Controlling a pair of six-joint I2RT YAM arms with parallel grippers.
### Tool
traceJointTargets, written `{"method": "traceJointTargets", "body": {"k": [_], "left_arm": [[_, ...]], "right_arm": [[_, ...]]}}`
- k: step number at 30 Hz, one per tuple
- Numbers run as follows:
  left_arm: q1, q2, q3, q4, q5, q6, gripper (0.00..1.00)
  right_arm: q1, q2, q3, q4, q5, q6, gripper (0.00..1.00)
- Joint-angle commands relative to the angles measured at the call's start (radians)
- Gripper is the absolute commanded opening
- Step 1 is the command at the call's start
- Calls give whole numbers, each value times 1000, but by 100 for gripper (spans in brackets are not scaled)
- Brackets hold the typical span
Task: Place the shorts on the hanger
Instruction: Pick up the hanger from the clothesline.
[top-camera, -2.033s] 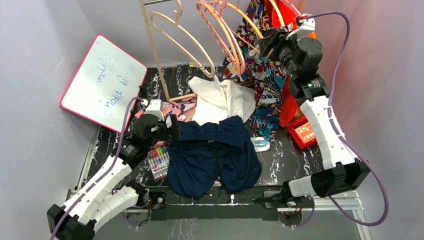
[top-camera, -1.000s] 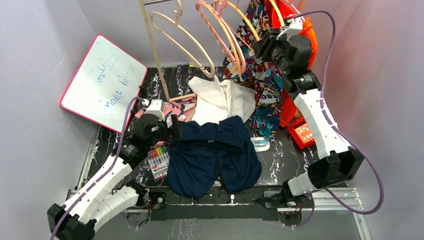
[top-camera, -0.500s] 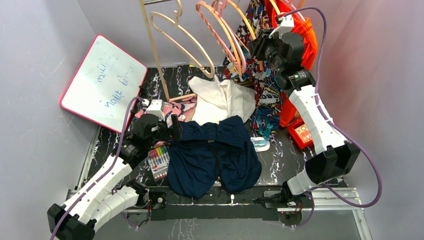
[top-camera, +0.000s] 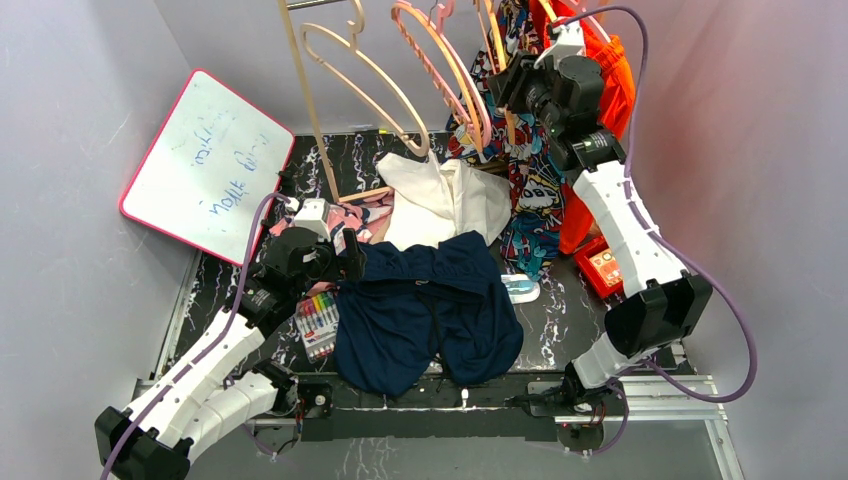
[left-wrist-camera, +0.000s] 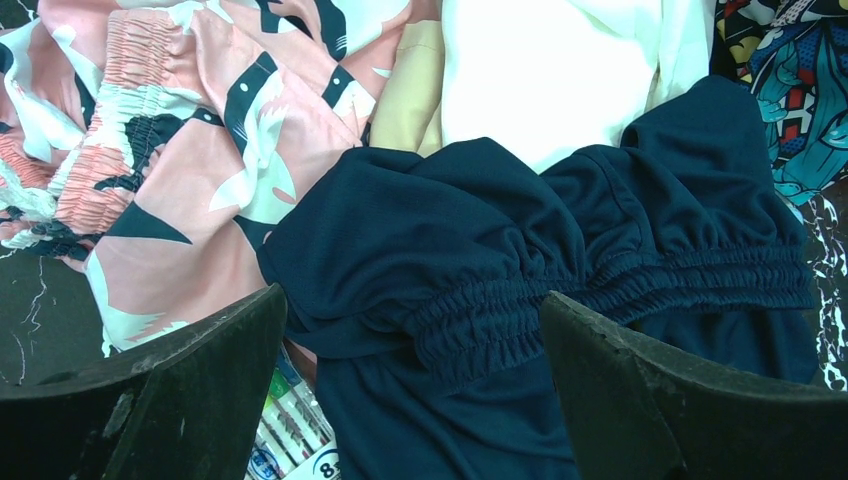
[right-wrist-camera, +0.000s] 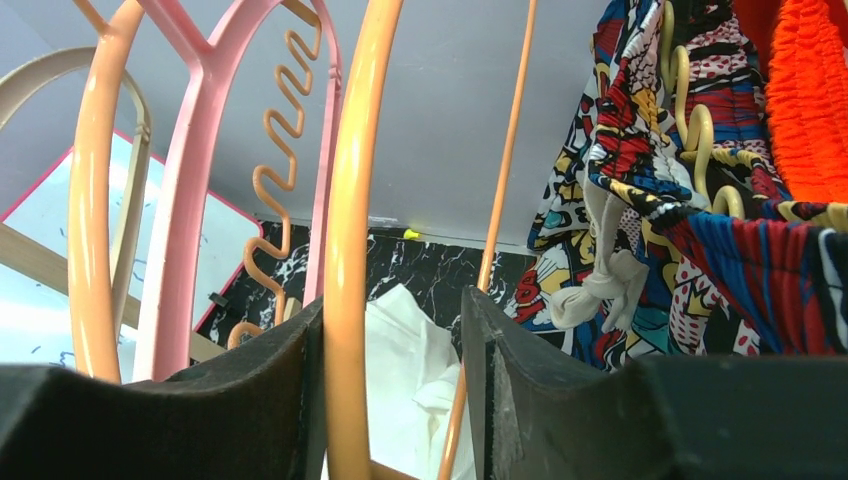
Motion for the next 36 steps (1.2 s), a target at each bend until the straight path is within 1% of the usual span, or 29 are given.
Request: {"method": "traceJointTargets", "body": {"k": [1, 7, 11, 19, 23, 27, 36], "left_arm": [[5, -4, 10, 12, 8, 6, 97], [5, -2, 10, 15, 17, 6, 97], [5, -1, 10, 15, 19, 6, 97], [6, 1, 9, 17, 26, 6, 97], [6, -2, 10, 18, 26, 6, 97], [5, -1, 10, 17, 25, 6, 97], [5, 0, 9, 19, 29, 8, 97]], "right_arm": [[7, 13, 71, 46, 13, -8, 55], [10, 47, 113, 53, 25, -6, 55], [10, 68, 137, 53, 35, -2, 52], [10, 64, 132, 84, 26, 11, 26], [11, 56, 132, 103, 14, 21, 11], [11, 49, 130, 121, 0, 32, 0], [11, 5, 71, 204, -20, 38, 0]]}}
